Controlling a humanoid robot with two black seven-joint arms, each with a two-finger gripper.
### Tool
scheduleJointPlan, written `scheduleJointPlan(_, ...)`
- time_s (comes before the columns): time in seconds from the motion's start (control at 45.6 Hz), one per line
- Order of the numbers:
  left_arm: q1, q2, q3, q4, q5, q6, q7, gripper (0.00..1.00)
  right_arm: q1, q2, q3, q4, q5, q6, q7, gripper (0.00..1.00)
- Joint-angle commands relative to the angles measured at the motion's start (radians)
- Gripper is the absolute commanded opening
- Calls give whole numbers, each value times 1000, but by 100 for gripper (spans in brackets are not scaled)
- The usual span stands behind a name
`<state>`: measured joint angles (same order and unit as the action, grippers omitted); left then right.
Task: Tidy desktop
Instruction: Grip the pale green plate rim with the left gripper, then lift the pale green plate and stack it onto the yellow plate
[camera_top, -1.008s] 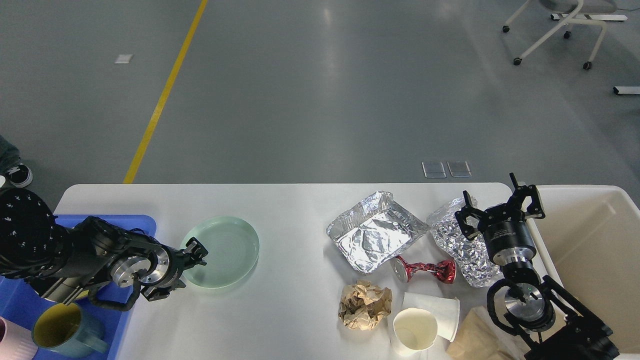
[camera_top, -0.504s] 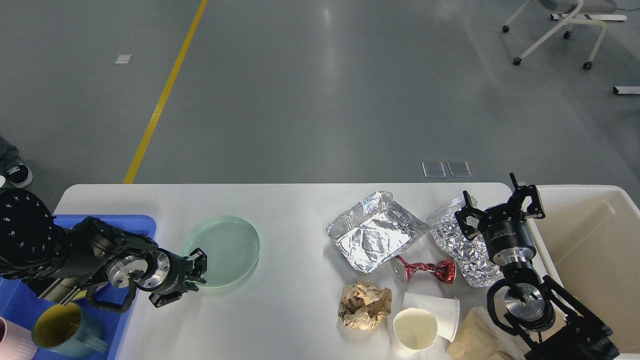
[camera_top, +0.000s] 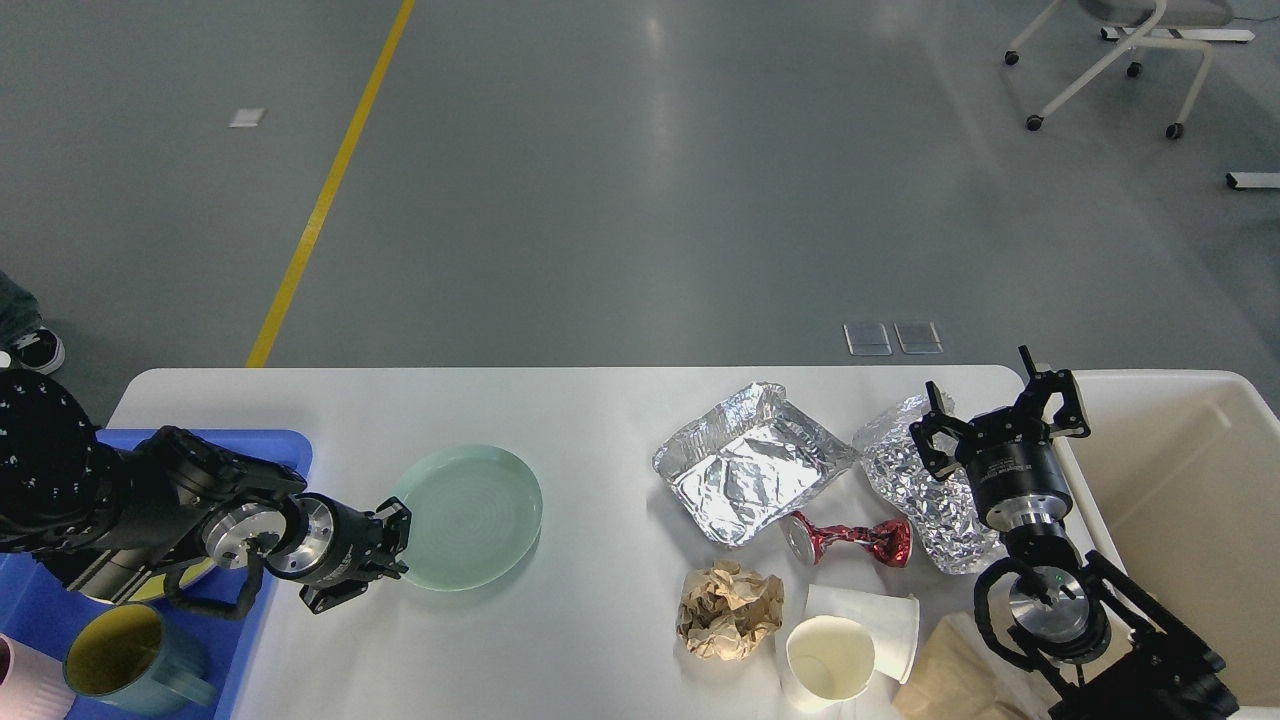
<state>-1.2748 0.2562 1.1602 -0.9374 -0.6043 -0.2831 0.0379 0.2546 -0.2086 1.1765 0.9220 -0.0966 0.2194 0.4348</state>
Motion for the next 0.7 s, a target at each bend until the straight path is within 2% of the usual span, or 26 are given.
scheduleJointPlan(0.0,-3,0,1,-4,-2,-4,0,0,0,0,0,0,0,0,-1,100)
scheduleJointPlan(0.175,-84,23,33,-72,4,-4,2,0,0,0,0,0,0,0,1,100)
scheduleJointPlan(0.504,-546,52,252,-391,9,-51,0,0,0,0,0,0,0,0,-1,100)
scheduleJointPlan(0.679,-807,57,351,-538,3,-166,-10,0,0,0,0,0,0,0,-1,100)
